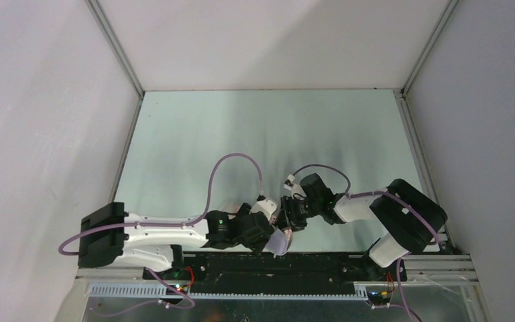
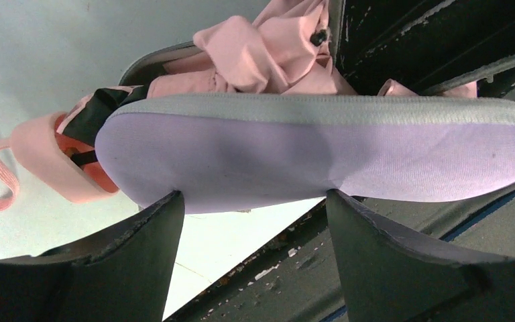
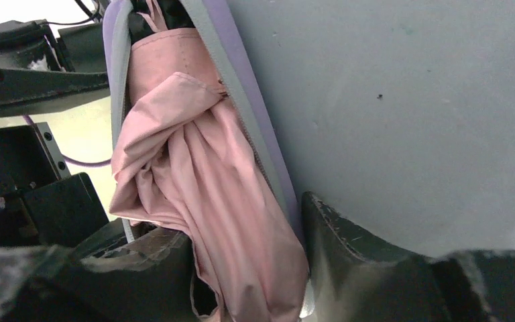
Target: Put away the umbrella
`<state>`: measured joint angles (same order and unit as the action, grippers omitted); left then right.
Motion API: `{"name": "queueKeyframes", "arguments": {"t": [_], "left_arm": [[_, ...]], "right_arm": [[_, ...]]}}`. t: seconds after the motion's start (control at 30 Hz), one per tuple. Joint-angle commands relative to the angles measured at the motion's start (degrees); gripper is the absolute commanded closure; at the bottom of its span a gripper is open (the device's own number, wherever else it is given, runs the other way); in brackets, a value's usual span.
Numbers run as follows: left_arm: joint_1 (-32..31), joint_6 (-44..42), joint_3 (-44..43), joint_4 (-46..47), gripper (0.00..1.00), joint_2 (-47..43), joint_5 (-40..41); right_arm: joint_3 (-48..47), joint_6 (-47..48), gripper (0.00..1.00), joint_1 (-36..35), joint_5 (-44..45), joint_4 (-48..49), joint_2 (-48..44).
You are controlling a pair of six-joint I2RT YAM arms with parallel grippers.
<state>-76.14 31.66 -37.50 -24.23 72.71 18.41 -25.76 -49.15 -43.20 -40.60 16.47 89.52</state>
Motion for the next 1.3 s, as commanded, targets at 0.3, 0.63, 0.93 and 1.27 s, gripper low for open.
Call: {"name": "queueKeyframes", "arguments": {"t": [0.3, 0.63, 0.93, 1.27], "left_arm": [[1.6, 1.9, 6.4, 22.0, 0.13, -6.1, 0.6], [7.0, -11.4, 4.7, 22.3, 0.12, -12.5, -4.1], [7.1, -17.0, 0.6, 8.4, 0.11, -9.6, -4.1], [6.5, -19.9, -10.3, -9.7, 0.08, -8.6, 9.0]], "right_arm": [[0.9, 1.3, 0.67, -3.4, -1.7, 8.9, -2.4], [-10.1, 20.9, 0.89, -1.6, 18.1, -25.1, -15.4], [-12.0, 29.8, 1.0, -3.5, 27.9, -30.9, -13.2], [-12.0, 30.3, 0.99, -5.1, 27.7, -28.0, -3.7]]}}
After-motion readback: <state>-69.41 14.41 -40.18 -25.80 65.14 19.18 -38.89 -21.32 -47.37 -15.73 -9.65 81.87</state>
